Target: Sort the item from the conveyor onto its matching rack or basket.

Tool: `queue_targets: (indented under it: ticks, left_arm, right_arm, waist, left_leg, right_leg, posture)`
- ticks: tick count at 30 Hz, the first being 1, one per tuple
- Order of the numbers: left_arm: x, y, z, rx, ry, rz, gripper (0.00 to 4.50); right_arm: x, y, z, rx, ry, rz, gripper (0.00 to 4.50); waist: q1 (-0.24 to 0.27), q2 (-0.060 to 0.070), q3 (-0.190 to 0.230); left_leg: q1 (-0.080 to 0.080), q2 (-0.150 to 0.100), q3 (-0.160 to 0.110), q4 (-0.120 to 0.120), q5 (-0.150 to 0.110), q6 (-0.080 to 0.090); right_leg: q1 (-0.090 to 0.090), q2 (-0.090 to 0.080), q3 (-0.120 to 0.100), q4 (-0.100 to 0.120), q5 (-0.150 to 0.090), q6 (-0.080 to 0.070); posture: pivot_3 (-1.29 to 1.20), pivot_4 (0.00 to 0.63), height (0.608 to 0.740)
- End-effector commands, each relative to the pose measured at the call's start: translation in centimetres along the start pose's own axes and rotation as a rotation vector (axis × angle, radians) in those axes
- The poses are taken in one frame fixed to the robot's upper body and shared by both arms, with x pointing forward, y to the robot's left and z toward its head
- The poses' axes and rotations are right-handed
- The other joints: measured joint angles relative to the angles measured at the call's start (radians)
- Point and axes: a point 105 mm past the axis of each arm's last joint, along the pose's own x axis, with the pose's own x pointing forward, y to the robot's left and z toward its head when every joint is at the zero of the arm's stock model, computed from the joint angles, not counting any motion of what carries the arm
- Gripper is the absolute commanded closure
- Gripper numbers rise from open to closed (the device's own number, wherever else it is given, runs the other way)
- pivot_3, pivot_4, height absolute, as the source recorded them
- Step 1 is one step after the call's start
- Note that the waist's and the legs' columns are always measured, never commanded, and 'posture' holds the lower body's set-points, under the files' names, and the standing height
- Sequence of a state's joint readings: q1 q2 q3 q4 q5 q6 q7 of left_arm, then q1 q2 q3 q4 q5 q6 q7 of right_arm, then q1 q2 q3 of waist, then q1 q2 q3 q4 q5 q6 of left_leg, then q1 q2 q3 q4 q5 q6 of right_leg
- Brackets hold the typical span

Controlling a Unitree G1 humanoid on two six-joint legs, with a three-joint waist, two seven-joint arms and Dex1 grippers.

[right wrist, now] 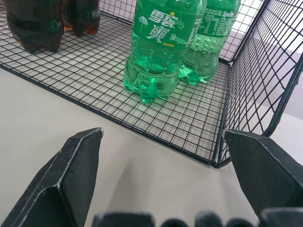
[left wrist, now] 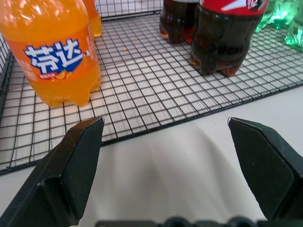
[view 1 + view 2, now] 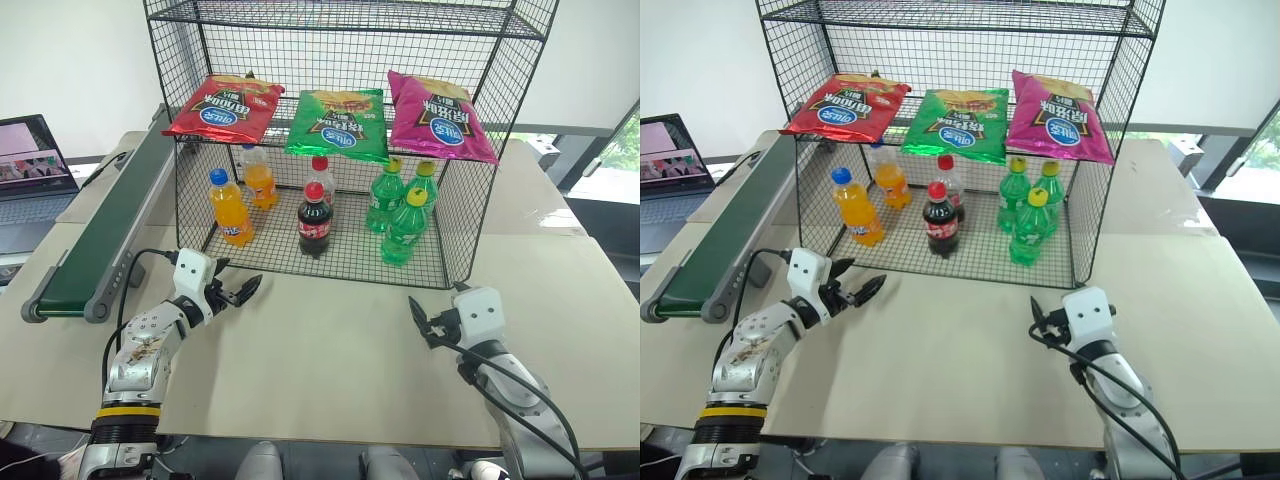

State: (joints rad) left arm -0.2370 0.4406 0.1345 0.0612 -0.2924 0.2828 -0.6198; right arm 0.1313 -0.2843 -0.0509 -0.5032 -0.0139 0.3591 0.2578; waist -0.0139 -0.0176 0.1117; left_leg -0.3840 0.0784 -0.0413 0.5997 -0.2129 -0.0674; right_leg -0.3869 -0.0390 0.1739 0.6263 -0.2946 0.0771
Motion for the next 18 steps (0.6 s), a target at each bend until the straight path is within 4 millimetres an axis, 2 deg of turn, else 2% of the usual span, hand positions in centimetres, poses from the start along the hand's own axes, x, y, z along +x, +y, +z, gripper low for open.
queue_targets:
  ticks: [1,18]
  left_arm:
    - [0.11,-0.13,1.55,0.027,-0.050,-0.011,0.04]
    - [0.54,-0.05,1.99,0.041,-0.061,-0.015,0.04]
  right_arm:
    - [-0.08,-0.21,1.63,-0.010,-0.058,-0.006,0.00]
    - [0.06,-0.27,1.70,-0.012,-0.064,-0.020,0.00]
  waist:
    - [0.000,0.000,0.000]
    - [-0.001,0.000,0.000]
  left_leg:
    - [0.000,0.000,0.000,0.000,0.000,0.000]
    - [0.000,0.000,0.000,0.000,0.000,0.000]
  right_leg:
    - [0.000,0.000,0.000,0.000,0.000,0.000]
    - [0.000,0.000,0.000,0.000,0.000,0.000]
  posture:
    - [0.00,0.150,0.740]
    - [0.00,0.150,0.740]
